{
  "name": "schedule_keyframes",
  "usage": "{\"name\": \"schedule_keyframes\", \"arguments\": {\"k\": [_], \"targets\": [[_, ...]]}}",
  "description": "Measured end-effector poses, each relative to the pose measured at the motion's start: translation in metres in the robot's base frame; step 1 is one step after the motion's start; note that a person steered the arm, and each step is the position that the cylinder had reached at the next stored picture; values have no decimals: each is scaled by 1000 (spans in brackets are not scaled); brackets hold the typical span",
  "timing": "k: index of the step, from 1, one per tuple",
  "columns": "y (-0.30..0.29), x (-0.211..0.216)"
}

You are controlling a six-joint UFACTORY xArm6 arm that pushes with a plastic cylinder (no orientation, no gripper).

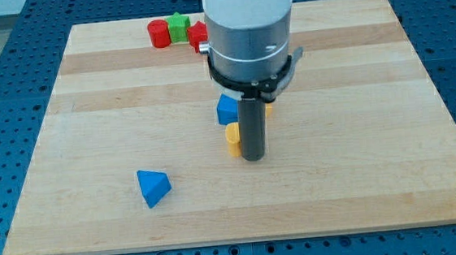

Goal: Place the yellow heart at the bottom of yellow hexagon

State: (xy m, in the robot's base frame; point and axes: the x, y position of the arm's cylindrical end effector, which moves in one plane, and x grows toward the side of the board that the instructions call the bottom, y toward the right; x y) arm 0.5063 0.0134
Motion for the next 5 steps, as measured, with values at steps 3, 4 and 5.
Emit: {"name": "schedule_keyframes", "arguments": {"k": [3,4,5], "targets": [[-77,17],[-56,0],[-42,-5]]}}
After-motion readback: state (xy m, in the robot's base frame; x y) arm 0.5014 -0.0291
